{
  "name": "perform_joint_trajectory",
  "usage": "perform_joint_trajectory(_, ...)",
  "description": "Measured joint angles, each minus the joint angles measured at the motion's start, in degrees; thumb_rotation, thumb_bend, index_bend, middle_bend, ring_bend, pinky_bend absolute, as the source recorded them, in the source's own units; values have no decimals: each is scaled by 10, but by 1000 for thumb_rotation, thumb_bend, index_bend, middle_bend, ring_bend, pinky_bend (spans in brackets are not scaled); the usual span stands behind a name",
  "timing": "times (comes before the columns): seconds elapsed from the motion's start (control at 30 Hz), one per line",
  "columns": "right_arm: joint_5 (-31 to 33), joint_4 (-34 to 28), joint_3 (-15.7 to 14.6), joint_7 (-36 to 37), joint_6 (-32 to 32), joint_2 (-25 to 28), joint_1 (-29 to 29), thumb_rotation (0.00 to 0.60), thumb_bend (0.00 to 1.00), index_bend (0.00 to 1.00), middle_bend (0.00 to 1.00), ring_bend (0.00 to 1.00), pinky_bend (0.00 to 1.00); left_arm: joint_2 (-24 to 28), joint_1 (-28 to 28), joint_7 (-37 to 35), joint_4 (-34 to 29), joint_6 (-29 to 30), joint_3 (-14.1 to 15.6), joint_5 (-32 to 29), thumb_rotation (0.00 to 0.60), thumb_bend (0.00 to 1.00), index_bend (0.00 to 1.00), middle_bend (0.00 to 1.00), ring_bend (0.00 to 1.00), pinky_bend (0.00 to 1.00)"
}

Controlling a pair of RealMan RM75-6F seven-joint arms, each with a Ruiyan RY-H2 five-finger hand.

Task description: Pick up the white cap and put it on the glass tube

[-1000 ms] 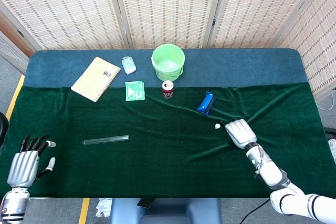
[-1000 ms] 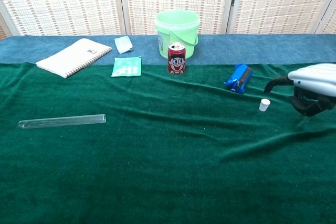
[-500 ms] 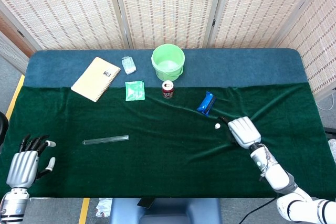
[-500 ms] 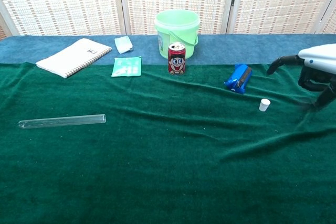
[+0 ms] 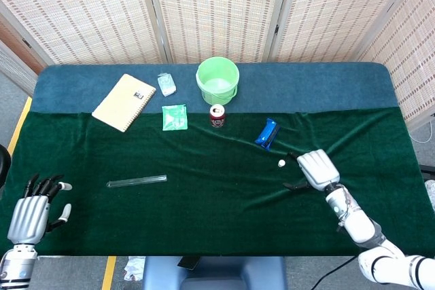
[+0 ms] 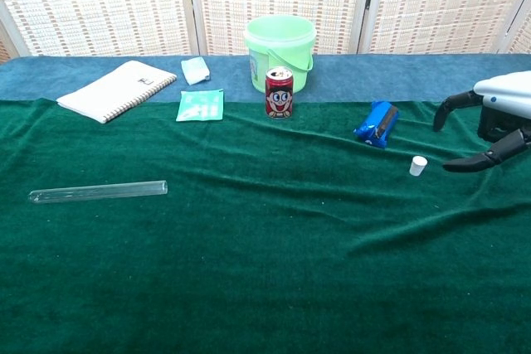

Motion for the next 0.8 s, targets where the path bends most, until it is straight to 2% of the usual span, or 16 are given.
perform_joint_trajectory(0.33,-2,65,4,-30,-21,-34,28,504,292,357,994,1000,1000,2,-2,8,-7,-2,-1,0,600,440,370,217,203,0)
perform_joint_trajectory(0.43,-5,83,4,-34,-26,-49,35,540,333,369,995,1000,1000,2,-2,8,-8,-3,-1,-2,600,440,370,217,203,0)
perform_joint_trajectory(0.6,-9,113,4,-35,-35,-74,46,549,405,394,999,1000,1000,2,-2,6,-8,-6,0,-4,600,440,370,217,203,0)
perform_joint_trajectory(0.8,-8,132,5,-36,-44,-88,53,547,409,395,999,1000,1000,2,-2,5,-7,-8,0,-6,600,441,370,217,203,0)
